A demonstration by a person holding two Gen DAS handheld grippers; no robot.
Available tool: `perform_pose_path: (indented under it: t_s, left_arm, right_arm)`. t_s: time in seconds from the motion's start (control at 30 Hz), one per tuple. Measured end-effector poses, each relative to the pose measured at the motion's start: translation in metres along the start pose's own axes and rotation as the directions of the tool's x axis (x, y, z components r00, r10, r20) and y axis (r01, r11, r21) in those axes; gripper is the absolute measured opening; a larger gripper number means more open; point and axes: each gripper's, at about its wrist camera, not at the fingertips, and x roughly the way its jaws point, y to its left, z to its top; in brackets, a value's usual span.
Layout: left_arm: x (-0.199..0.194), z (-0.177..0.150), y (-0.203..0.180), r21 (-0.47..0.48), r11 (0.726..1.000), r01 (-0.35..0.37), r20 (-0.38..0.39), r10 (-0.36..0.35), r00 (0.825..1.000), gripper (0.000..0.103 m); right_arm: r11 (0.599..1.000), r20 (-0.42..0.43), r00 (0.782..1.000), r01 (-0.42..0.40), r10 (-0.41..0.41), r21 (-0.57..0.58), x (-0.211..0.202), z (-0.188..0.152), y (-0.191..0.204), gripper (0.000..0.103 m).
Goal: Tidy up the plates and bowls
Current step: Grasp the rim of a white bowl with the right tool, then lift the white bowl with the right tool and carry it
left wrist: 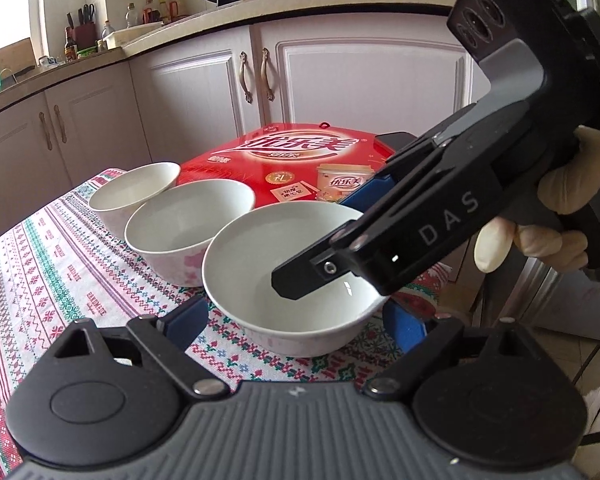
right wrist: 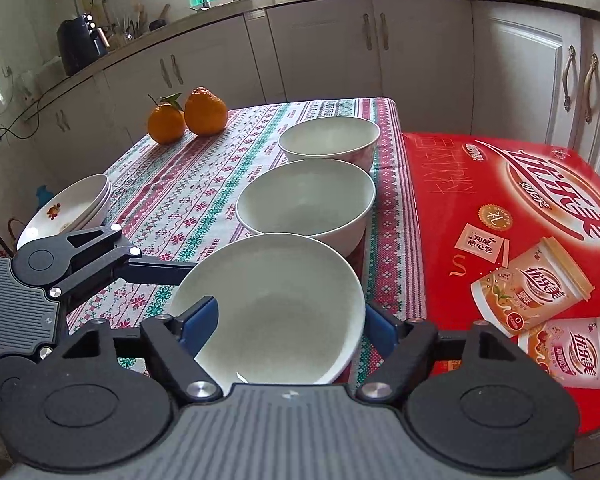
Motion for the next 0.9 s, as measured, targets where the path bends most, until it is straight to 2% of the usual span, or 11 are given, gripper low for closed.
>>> perform_pose_path:
  t_s: [0.23, 0.43, 0.63, 0.9]
  left_arm:
    - [0.003, 0.000, 0.000, 0.007, 1.000, 0.012, 0.010, -0.012, 1.000, 0.091]
    - [0.003, -0.002, 0.001, 0.012, 1.000, 0.017, 0.009, -0.017, 1.000, 0.091]
    - [0.004, -0.002, 0.001, 0.012, 1.000, 0.020, 0.014, -0.020, 1.000, 0.091]
    - [0.003, -0.002, 0.003, 0.001, 1.000, 0.025, 0.010, -0.025, 1.000, 0.090]
  right_arm:
    - [0.998, -0.013, 0.999, -0.034, 0.035, 0.046, 0.000, 0.000, -0.008, 0.080]
    - [0.997, -0.013, 1.000, -0.019, 0.020, 0.075, -0.002, 0.006, -0.016, 0.080]
    - [0.997, -0.024, 0.999, -0.030, 0.032, 0.066, 0.000, 0.007, -0.014, 0.074]
    - [0.997, -0.029, 0.999, -0.032, 0.034, 0.073, 0.001, 0.006, -0.010, 0.074]
